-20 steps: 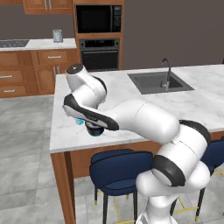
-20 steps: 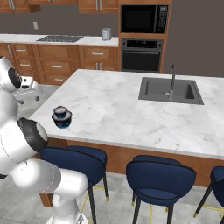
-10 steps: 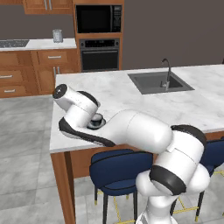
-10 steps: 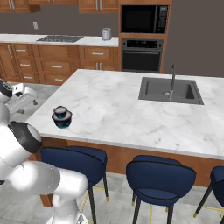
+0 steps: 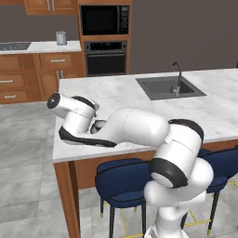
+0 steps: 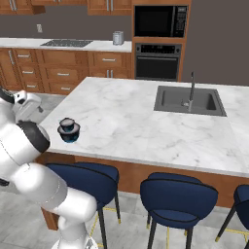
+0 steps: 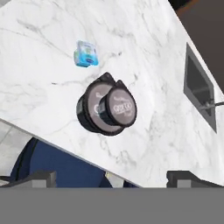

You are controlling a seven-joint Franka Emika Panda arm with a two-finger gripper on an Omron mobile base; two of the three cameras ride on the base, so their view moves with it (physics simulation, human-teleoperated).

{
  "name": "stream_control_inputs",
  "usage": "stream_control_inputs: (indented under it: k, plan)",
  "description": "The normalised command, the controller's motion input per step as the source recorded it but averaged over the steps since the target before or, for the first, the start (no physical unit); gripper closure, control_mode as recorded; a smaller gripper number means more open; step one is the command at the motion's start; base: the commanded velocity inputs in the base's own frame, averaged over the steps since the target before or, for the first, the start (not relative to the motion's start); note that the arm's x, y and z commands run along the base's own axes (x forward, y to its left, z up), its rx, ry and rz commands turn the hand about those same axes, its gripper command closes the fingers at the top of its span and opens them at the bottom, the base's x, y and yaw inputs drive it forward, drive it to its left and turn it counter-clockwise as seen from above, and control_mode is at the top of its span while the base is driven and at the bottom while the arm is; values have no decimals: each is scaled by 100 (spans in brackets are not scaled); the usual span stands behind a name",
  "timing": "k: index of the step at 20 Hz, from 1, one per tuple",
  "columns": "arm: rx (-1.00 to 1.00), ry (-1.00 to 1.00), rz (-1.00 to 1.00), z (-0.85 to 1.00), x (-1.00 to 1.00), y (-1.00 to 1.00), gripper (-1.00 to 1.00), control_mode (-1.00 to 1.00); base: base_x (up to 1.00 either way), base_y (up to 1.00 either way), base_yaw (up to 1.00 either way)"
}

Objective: Stack the yogurt containers by placing the smaller containers on top of the larger containers.

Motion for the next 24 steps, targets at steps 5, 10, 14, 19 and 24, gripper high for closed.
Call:
stream_control_inputs:
  k: [5, 10, 14, 19, 24]
  plan:
    - [0, 0, 0, 0, 1, 0, -100, -100, 0, 0, 0]
    - [3, 9, 0, 1, 11, -3, -100, -100, 0, 0, 0]
    - [6, 16, 0, 4, 19, -15, -100, -100, 0, 0, 0]
    - [6, 17, 0, 2, 23, -16, -100, -100, 0, 0, 0]
    - [4, 14, 0, 0, 25, -5, -100, -100, 0, 0, 0]
